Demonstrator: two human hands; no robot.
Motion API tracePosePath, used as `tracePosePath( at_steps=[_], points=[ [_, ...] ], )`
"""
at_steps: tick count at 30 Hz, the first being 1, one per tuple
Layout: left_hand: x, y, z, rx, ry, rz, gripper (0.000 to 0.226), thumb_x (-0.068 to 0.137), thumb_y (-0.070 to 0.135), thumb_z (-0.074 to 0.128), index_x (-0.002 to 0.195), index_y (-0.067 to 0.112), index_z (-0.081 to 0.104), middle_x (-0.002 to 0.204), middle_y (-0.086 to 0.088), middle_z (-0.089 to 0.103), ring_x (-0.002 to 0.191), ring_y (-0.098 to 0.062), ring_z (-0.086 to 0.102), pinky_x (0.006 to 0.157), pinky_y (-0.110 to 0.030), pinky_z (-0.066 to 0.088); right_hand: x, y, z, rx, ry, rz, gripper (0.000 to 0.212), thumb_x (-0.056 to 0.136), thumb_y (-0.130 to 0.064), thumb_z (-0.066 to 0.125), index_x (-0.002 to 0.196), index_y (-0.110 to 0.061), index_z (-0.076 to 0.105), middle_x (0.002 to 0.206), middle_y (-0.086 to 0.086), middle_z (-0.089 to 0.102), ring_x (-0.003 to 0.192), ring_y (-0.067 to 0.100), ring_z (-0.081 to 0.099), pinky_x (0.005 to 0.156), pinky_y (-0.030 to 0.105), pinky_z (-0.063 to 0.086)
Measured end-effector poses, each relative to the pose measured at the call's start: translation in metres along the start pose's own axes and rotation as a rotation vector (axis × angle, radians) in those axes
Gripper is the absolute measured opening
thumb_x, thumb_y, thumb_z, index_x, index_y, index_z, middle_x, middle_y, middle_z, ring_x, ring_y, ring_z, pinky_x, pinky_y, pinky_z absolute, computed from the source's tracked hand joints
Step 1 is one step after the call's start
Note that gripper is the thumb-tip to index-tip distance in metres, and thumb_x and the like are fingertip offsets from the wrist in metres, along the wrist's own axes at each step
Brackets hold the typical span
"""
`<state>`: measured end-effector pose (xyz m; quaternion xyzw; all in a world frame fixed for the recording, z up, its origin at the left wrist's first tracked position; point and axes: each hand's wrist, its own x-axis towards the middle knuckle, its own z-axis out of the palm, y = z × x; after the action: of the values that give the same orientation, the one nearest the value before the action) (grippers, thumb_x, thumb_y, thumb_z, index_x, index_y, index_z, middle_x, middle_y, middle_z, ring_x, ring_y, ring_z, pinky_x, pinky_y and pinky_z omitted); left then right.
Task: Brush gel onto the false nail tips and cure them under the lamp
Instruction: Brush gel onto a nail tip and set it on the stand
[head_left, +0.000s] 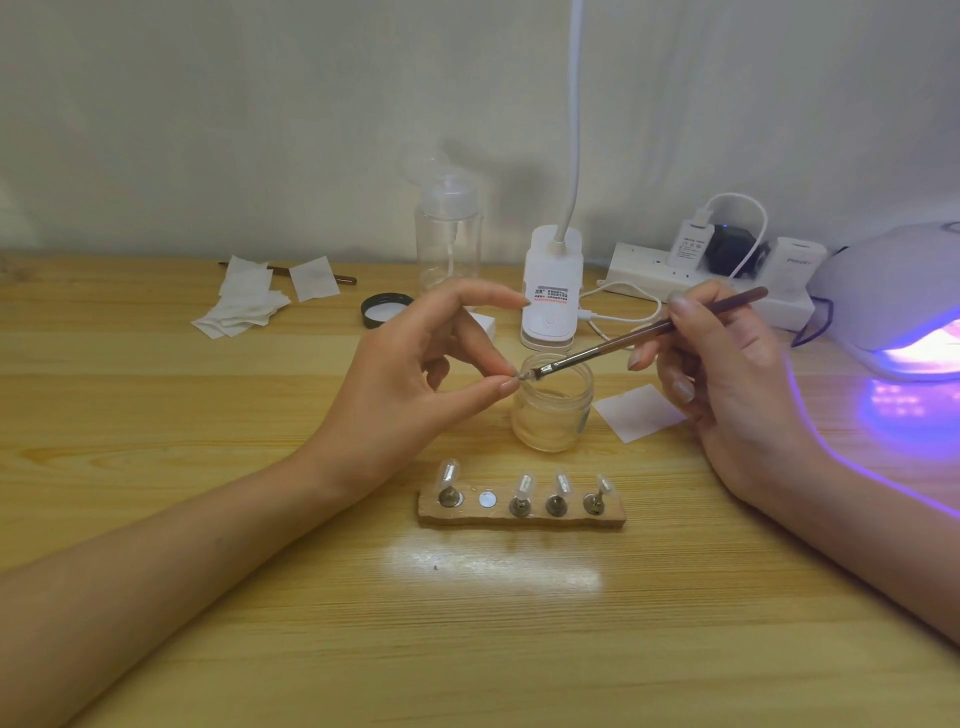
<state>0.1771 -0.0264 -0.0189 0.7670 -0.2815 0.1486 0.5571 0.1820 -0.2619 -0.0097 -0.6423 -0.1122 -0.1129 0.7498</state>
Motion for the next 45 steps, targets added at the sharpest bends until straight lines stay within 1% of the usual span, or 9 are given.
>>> tracePosePath(
  at_steps=[4,12,16,21,28,32,37,42,45],
  points=[
    [-0.0002,0.0004,0.0001,0.006,0.009,0.0,0.043,0.085,0.015,0.076,0.123,0.028,0.061,0.082,0.003,0.073,0.087,-0.017,0.07,0.058,-0.039,0.039,-0.0001,0.0005,-0.0012,-0.012,0.032,0.012,0.029,0.101,-0.024,0.052,0.073,-0.028,0.054,0.066,0.005,0.068,0.04,0.008,0.035,0.04,0.018,0.025],
    [-0.0004,0.0015,0.0003,0.001,0.012,-0.007,0.036,0.085,0.015,0.076,0.116,0.027,0.06,0.082,0.003,0.073,0.086,-0.015,0.069,0.059,-0.042,0.039,0.0003,0.0003,0.0002,0.026,-0.025,-0.011,0.024,0.093,-0.032,0.056,0.069,-0.033,0.057,0.066,0.006,0.068,0.04,0.009,0.034,0.041,0.019,0.024],
    [-0.0005,0.0026,0.0002,0.005,0.011,-0.01,0.035,0.085,0.016,0.076,0.115,0.026,0.061,0.082,0.004,0.073,0.086,-0.015,0.069,0.059,-0.041,0.039,0.0005,0.0015,-0.0014,-0.008,0.007,0.007,0.031,0.1,-0.026,0.054,0.07,-0.032,0.057,0.066,0.005,0.068,0.04,0.007,0.035,0.04,0.016,0.026],
    [-0.0004,0.0029,0.0002,0.005,0.01,-0.009,0.035,0.085,0.016,0.076,0.114,0.027,0.06,0.081,0.004,0.073,0.088,-0.02,0.07,0.059,-0.045,0.039,0.0009,0.0004,-0.0021,0.047,0.036,0.008,0.033,0.102,-0.026,0.051,0.07,-0.031,0.057,0.067,0.003,0.069,0.041,0.008,0.035,0.041,0.02,0.022],
    [-0.001,0.0042,-0.0002,0.03,0.0,0.021,0.034,0.086,0.015,0.075,0.115,0.026,0.061,0.083,0.004,0.073,0.089,-0.018,0.07,0.059,-0.037,0.04,0.0001,-0.0004,0.0009,0.016,-0.017,0.01,0.022,0.092,-0.036,0.06,0.071,-0.03,0.056,0.067,0.005,0.069,0.041,0.009,0.034,0.041,0.016,0.026],
    [-0.0013,0.0054,0.0001,0.041,0.001,0.032,0.035,0.086,0.014,0.075,0.116,0.025,0.06,0.083,0.004,0.073,0.09,-0.02,0.069,0.061,-0.033,0.041,0.0007,0.0012,-0.0008,-0.008,0.02,0.017,0.024,0.098,-0.028,0.056,0.074,-0.026,0.054,0.066,0.005,0.068,0.04,0.009,0.033,0.041,0.015,0.026],
    [-0.0013,0.0063,0.001,0.051,0.002,0.046,0.036,0.086,0.013,0.075,0.117,0.022,0.06,0.083,0.004,0.072,0.09,-0.022,0.069,0.063,-0.026,0.04,0.0017,0.0008,-0.0021,0.078,0.032,0.008,0.027,0.101,-0.027,0.052,0.074,-0.029,0.054,0.066,0.002,0.069,0.04,0.007,0.033,0.043,0.023,0.019],
    [-0.0012,0.0067,0.0012,0.048,-0.003,0.058,0.037,0.086,0.011,0.074,0.118,0.021,0.06,0.083,0.006,0.072,0.089,-0.023,0.069,0.064,-0.025,0.04,0.0014,0.0008,0.0004,0.047,-0.021,0.03,0.021,0.089,-0.038,0.064,0.075,-0.026,0.054,0.067,0.004,0.069,0.04,0.008,0.032,0.045,0.024,0.019],
    [-0.001,0.0067,0.001,0.054,-0.002,0.061,0.037,0.086,0.01,0.074,0.118,0.02,0.06,0.083,0.006,0.072,0.089,-0.023,0.068,0.065,-0.024,0.04,0.0016,0.0007,0.0002,0.039,0.016,0.058,0.019,0.085,-0.037,0.062,0.075,-0.023,0.053,0.064,0.005,0.068,0.039,0.008,0.031,0.042,0.02,0.02]
  ],
)
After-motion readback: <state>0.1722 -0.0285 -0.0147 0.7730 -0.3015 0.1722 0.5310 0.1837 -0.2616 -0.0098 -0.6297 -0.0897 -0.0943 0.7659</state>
